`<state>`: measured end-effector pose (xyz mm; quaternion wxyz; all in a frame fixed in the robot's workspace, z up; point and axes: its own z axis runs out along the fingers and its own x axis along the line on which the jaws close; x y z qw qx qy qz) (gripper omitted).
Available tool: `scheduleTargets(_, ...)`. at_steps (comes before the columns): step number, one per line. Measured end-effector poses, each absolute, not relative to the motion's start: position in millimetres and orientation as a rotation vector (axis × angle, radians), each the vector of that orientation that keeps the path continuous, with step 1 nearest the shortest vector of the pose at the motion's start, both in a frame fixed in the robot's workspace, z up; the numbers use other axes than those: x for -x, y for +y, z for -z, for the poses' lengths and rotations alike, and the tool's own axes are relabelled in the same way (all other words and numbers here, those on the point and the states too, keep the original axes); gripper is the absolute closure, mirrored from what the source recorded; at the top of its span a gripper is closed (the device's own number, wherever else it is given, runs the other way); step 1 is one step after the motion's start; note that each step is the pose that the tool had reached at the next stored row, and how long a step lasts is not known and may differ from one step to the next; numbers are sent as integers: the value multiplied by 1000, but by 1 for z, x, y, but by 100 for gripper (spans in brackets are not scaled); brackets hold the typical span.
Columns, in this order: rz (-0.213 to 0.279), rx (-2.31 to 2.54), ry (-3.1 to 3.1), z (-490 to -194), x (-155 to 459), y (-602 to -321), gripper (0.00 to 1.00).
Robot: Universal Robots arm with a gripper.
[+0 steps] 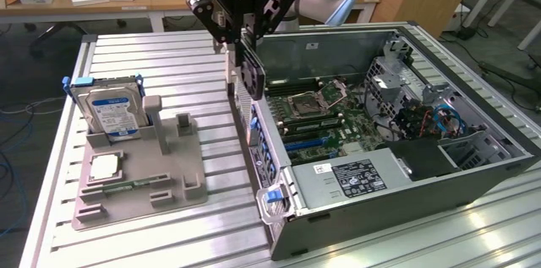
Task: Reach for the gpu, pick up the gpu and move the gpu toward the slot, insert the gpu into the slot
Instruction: 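Pick up the gpu and move the gpu toward the slot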
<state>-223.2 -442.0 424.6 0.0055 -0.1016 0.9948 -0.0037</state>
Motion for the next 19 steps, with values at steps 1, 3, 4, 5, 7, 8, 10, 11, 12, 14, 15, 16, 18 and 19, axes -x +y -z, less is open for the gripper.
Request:
scheduleTargets(1,11,320,3114,-425,222,-442,74)
scheduleTargets(3,12,323,3114,-425,220,-442,74)
scheduleTargets(4,12,324,3114,-425,219,-442,74)
scheduleTargets(5,11,325,3114,-425,218,-442,74)
scheduleTargets(7,12,327,3113,-425,216,-442,74)
scheduleTargets(8,12,328,3113,-425,215,-442,74)
scheduleTargets(10,12,329,3113,-425,213,-442,74)
scheduleTargets(11,11,329,3113,-425,212,-442,74)
scheduleTargets(12,12,329,3113,-425,211,-442,74)
scheduleTargets(14,11,327,3113,-425,209,-442,74)
scheduleTargets(15,11,322,3114,-425,208,-442,74)
scheduleTargets(16,11,313,3115,-425,208,-442,74)
scheduleTargets(18,12,291,3117,-425,208,-442,74)
scheduleTargets(19,12,278,3118,-425,207,-442,74)
